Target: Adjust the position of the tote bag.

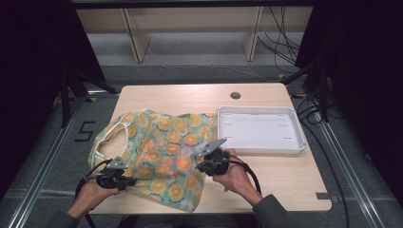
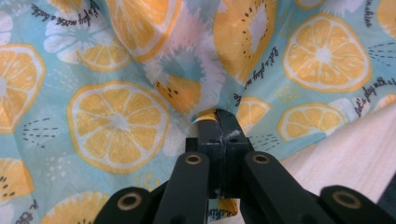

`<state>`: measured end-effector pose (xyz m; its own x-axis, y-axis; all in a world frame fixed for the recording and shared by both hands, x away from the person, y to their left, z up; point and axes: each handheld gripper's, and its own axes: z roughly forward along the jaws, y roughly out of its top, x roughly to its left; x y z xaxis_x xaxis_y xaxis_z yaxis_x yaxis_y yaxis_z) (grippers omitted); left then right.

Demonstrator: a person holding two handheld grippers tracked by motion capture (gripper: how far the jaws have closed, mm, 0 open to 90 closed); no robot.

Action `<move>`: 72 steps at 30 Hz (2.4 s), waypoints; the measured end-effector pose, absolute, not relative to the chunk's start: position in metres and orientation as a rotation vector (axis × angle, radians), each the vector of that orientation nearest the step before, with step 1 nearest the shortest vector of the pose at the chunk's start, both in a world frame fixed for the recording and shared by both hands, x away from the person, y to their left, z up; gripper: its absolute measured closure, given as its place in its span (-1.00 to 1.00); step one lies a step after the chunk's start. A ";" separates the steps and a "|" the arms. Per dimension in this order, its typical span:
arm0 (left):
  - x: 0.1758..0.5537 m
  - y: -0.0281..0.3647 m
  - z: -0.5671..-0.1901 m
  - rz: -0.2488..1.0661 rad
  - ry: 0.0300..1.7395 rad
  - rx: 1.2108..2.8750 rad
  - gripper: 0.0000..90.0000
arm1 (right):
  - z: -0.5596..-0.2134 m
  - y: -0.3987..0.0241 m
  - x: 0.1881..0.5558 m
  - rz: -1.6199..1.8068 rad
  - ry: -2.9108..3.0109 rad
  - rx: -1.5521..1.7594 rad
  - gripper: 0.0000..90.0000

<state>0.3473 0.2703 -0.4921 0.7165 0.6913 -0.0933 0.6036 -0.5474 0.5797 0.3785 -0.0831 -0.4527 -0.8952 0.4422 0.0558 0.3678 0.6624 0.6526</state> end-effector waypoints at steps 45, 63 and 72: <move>0.358 0.177 -0.481 0.161 0.794 2.343 0.98 | -0.492 -0.028 0.492 0.715 2.691 0.829 1.00; 0.395 0.117 -0.481 0.161 0.790 2.381 0.97 | -0.467 -0.041 0.523 0.821 2.595 0.875 1.00; 0.404 0.093 -0.480 0.124 0.792 2.330 0.91 | -0.441 -0.067 0.499 0.926 2.567 0.870 1.00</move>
<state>0.4040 0.0933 -0.4804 0.8116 0.5724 -0.1169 0.5094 -0.5953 0.6214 0.4992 -0.0674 -0.4406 -0.7810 0.6223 -0.0526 0.4455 0.6141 0.6515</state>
